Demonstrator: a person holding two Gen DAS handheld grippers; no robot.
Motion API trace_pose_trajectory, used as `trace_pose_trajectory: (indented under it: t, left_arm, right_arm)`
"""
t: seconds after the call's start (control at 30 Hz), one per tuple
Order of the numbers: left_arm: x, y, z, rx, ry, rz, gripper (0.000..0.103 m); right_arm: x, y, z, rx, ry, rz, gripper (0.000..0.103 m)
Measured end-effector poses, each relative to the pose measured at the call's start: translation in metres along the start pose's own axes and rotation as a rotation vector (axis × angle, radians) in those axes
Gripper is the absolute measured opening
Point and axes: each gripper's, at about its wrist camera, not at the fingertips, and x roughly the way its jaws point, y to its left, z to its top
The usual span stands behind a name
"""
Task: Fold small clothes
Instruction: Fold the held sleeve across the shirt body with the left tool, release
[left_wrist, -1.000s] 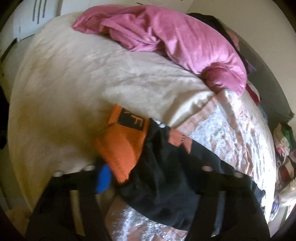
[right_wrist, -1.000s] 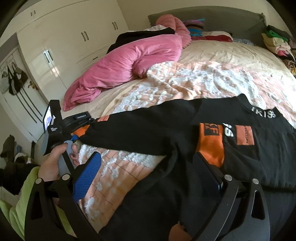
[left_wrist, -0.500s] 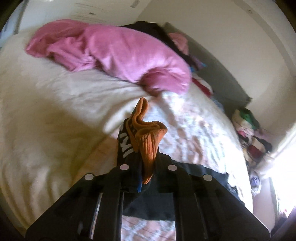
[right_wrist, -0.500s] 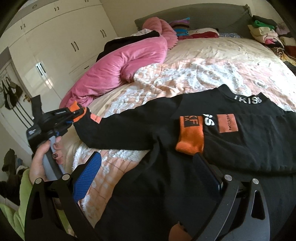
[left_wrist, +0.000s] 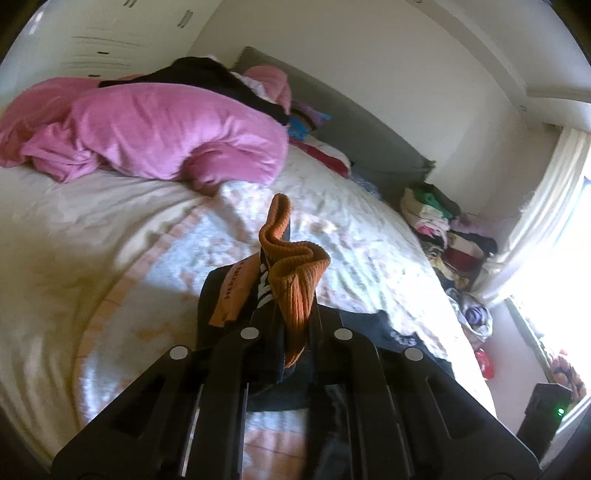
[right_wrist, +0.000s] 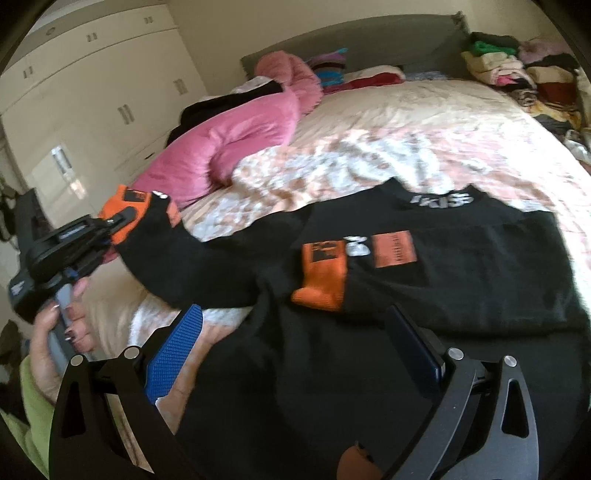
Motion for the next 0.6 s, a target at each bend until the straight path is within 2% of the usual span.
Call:
trace_pose_trajectory:
  t: [0.2, 0.6]
  left_arm:
    - [0.003, -0.035, -0.003, 0.04, 0.027, -0.064, 0.003]
    - [0.024, -0.096, -0.004, 0.125, 0.109, -0.17, 0.003]
  right_arm:
    - [-0.021, -0.019, 0.001, -0.003, -0.036, -0.109, 0.098]
    - [-0.054, -0.056, 0.003, 0.067, -0.091, -0.137, 0.098]
